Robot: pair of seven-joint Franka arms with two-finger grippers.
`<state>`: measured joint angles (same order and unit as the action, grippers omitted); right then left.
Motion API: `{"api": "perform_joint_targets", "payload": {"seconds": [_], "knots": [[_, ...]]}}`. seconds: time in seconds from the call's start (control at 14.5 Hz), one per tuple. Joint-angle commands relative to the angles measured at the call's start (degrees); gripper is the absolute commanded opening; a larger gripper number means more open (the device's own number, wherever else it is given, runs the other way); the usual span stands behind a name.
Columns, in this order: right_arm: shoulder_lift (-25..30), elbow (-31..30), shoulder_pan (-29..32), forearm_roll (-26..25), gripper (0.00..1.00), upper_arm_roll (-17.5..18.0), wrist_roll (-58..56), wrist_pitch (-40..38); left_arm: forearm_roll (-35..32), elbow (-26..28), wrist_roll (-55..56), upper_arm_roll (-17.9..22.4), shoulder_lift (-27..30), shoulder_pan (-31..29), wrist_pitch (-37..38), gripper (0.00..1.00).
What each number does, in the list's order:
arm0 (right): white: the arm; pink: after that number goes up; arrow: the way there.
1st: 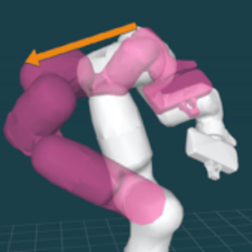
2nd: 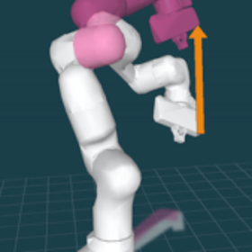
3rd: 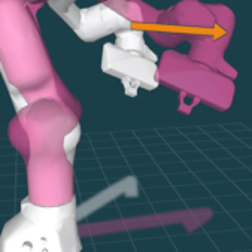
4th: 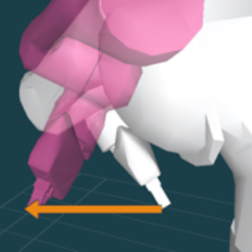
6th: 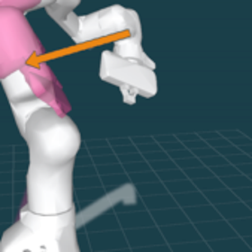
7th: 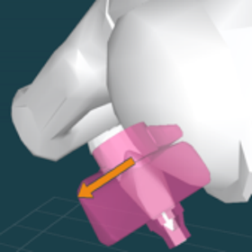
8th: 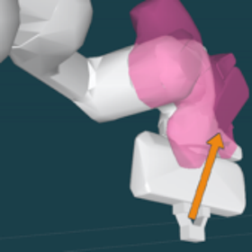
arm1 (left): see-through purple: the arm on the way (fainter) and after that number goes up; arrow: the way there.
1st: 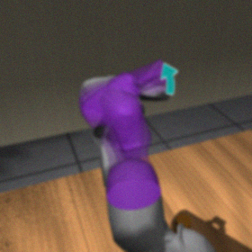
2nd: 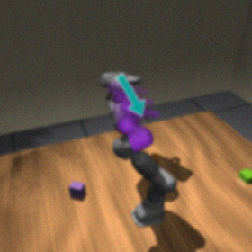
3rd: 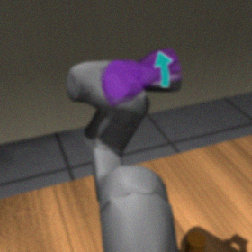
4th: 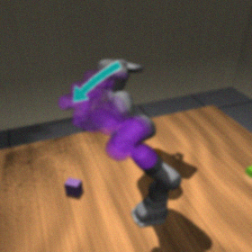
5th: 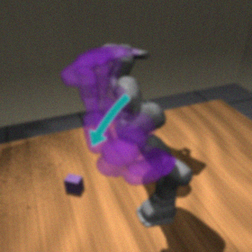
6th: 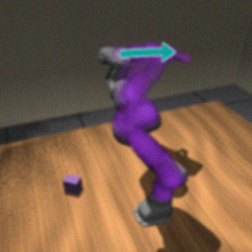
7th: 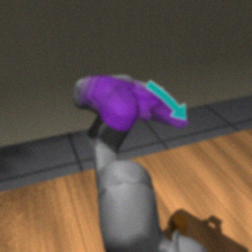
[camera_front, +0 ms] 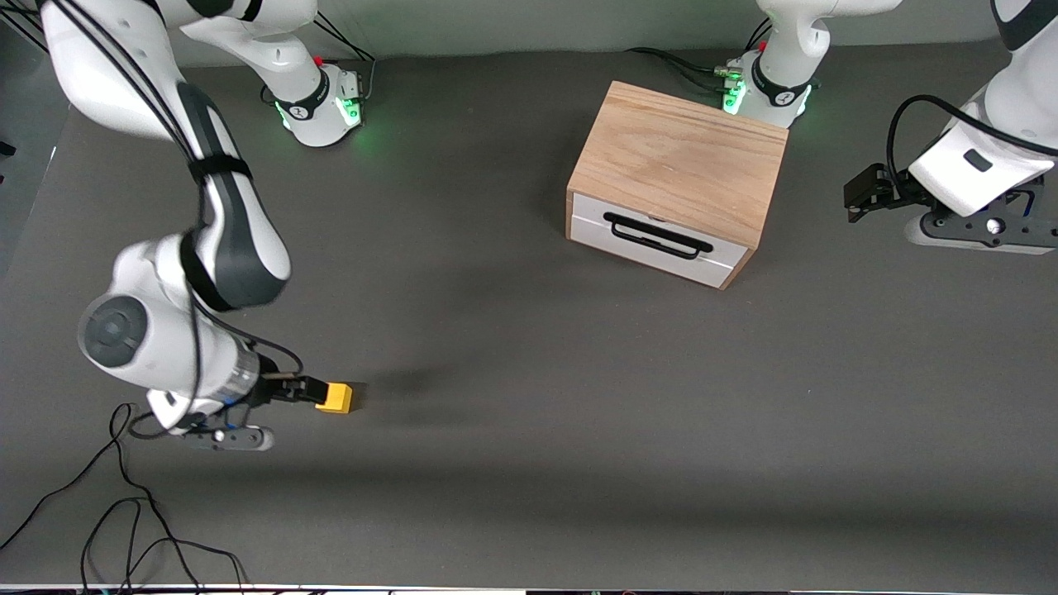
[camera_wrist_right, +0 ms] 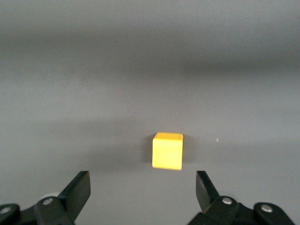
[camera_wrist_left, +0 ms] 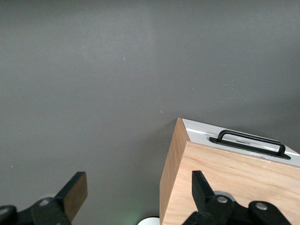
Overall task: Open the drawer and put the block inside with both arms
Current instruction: 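Reach the right gripper down to the yellow cube, then close the right gripper on the cube while the left gripper reaches the handle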
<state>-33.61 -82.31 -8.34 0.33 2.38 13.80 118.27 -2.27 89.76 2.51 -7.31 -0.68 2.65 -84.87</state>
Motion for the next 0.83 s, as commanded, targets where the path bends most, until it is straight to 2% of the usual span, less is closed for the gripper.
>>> {"api": "perform_joint_targets", "payload": {"seconds": [0.0,0.14,0.41,0.76], "knots": [[-3.4,1.6,0.1,-1.4,1.0,0.0,0.5,3.8,0.2,0.2,-0.7,0.5,-1.4,0.4,1.9,0.99],[-4.7,0.8,0.1,-2.3,1.0,-0.1,0.5,5.8,0.6,0.2,1.7,0.4,-1.5,0.6,3.2,0.99],[-5.1,-5.2,0.0,-2.3,1.0,-0.2,1.1,14.2,6.2,1.6,19.4,0.4,-4.6,1.0,2.5,0.99],[-5.4,-8.1,0.0,-2.3,1.0,-0.5,1.3,14.7,7.6,1.7,40.6,0.5,-11.3,7.1,-2.2,0.99]]}}
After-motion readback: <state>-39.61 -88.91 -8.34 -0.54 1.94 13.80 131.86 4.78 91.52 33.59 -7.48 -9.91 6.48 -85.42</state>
